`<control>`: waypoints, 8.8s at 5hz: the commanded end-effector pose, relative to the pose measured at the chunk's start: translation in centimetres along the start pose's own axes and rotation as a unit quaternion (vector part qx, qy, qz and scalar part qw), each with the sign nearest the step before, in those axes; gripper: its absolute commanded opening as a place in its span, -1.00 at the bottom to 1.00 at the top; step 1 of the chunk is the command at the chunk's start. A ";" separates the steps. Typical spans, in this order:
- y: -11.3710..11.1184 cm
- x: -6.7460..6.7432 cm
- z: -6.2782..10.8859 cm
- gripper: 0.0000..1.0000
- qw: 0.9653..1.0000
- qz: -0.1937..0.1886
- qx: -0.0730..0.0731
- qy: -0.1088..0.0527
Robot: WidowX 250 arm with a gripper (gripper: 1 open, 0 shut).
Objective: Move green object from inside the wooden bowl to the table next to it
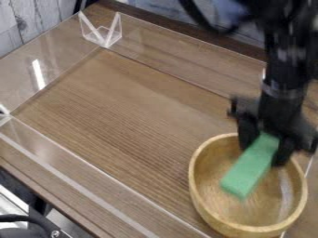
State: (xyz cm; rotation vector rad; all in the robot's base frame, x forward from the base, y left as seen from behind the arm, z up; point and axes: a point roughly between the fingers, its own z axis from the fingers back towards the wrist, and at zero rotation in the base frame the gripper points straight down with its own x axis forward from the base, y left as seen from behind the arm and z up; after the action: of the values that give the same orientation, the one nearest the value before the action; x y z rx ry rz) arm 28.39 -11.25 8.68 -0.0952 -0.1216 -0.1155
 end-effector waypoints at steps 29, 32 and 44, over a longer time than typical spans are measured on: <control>20.5 6.1 -3.2 1.00 0.995 -0.082 0.025 -0.053; 24.3 5.8 -4.0 -1.00 0.997 -0.027 0.032 -0.062; 22.3 6.6 2.2 1.00 0.991 0.057 0.029 -0.120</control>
State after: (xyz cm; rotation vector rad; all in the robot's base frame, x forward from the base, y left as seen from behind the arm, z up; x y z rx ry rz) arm 36.87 9.66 6.93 -0.0846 -0.2871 0.0032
